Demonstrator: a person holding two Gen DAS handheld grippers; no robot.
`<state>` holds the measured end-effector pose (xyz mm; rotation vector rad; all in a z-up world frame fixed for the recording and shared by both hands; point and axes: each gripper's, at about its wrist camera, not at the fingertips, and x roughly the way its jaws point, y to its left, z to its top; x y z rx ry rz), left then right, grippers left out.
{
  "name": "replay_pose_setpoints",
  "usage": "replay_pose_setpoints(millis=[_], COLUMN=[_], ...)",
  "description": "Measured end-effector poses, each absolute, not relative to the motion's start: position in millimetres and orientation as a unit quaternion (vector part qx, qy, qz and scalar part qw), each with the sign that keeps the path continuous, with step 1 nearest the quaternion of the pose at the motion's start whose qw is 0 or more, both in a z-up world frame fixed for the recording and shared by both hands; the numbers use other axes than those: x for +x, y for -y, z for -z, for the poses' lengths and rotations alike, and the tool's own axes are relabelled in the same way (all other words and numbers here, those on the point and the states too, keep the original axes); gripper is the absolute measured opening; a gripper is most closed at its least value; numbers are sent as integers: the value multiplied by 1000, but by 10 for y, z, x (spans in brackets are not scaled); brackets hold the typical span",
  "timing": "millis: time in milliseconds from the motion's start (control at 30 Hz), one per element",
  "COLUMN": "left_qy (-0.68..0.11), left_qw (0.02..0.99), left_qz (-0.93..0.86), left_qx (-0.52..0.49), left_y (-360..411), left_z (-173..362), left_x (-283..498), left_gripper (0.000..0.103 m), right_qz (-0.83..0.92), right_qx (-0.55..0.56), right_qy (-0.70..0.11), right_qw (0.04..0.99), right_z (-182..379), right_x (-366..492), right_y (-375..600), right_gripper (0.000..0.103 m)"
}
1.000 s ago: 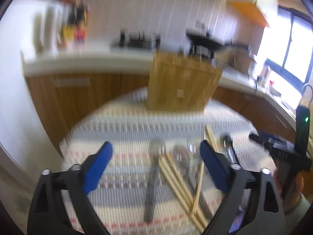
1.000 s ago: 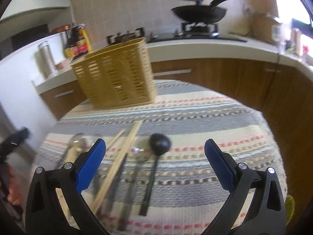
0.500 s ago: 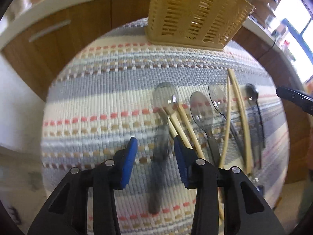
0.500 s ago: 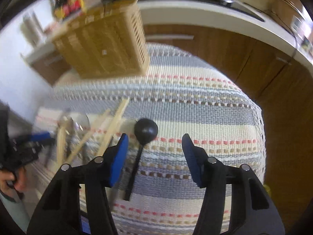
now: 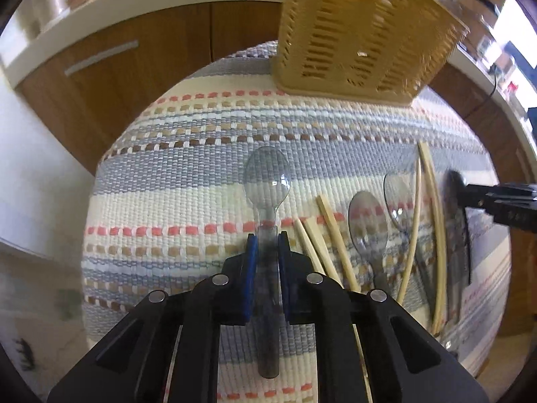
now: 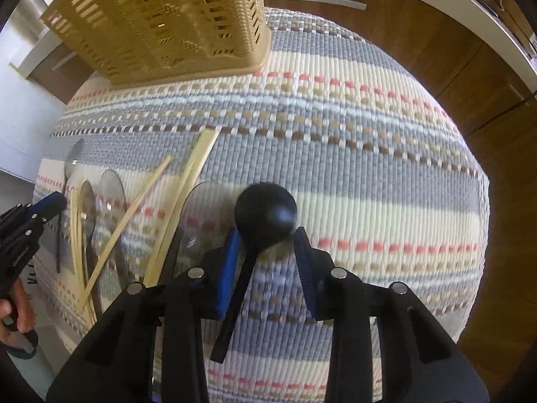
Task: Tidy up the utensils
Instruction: 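Lower and grasp the black spoon with the right tool while the left tool grasps a clear spoon, then lift the black spoon with the right tool while the left tool carries the clear spoon to the basket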
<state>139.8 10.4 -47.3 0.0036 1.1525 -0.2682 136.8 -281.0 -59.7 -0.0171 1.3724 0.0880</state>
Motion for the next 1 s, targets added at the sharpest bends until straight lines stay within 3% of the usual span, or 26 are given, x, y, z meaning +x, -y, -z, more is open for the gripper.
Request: replay_pose_setpoints(millis=[167, 300, 367, 400, 733, 1000], left_qy=[-568, -576, -569, -561, -455, -331], left_qw=[810, 805, 810, 815, 878, 921], left_qz=[144, 127, 108, 108, 145, 200], left_qx=[17, 58, 91, 98, 2, -54], left_y=[-11, 143, 250, 284, 124, 87], left_z=[468, 507, 524, 528, 21, -906], left_x=[1573, 1707, 1728, 1722, 1430, 1323], left_gripper=[24, 20, 10, 10, 10, 10], right_qz=[-42, -45, -52, -55, -86, -147], right_qx=[-42, -53, -52, -50, -24, -7], right_qy=[-645, -649, -648, -647, -592, -447], right_qw=[762, 757, 758, 759, 801, 882], right_z=[588, 614, 608, 610, 309, -828], right_x=[1520, 1552, 1533, 1505, 1196, 1036], right_y=[2680, 2610, 2595, 2615, 2870, 2858], right_gripper=[30, 28, 21, 5, 5, 5])
